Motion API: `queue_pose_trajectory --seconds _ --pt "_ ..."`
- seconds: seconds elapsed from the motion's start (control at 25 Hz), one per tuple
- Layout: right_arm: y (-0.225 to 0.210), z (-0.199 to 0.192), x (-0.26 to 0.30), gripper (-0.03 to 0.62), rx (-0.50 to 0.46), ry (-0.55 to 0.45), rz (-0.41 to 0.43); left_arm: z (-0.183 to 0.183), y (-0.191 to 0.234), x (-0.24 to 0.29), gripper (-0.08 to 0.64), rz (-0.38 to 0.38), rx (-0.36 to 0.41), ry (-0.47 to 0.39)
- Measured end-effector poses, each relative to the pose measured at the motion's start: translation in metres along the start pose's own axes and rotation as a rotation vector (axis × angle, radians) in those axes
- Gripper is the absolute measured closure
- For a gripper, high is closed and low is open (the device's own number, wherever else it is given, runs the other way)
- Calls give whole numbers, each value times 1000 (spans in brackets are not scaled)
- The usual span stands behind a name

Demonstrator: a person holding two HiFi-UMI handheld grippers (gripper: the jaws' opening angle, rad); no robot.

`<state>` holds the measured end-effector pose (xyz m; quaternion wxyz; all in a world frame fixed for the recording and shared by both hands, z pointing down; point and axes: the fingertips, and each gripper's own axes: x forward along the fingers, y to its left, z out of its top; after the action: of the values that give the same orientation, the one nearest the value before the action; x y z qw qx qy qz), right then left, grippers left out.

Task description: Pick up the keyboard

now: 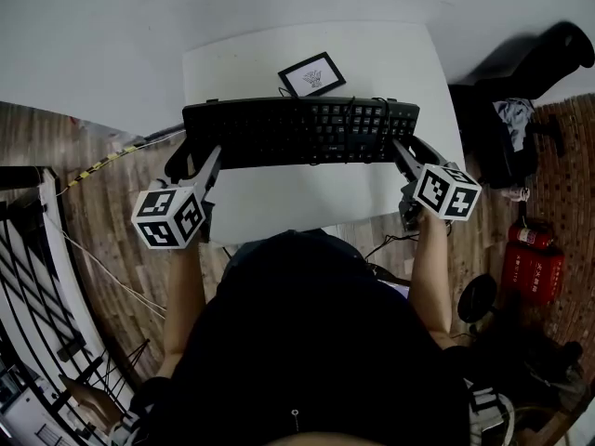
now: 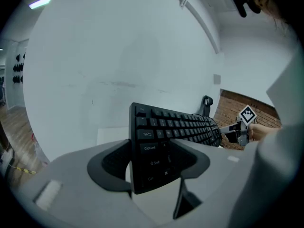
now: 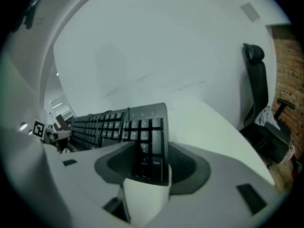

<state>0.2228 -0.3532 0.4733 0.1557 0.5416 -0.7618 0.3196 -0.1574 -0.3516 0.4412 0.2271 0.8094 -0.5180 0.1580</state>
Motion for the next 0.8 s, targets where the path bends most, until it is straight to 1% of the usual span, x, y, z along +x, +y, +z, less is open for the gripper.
queue_pose_trajectory --seconds 0.16,0.28,0.44,0.6,0.8 --pt "0 41 -23 367 -83 -138 -10 32 -15 -5 291 -8 42 -125" --pt "9 69 -39 367 -153 -244 -23 53 -19 -13 291 -4 79 -220" --pt "14 94 -62 367 -222 -371 -25 79 -32 -26 291 10 141 -332" --pt "22 112 -81 368 -287 -477 -26 96 -40 -39 291 27 189 -408" --pt "32 124 -99 368 -342 -554 -24 103 -47 -56 291 46 199 -464"
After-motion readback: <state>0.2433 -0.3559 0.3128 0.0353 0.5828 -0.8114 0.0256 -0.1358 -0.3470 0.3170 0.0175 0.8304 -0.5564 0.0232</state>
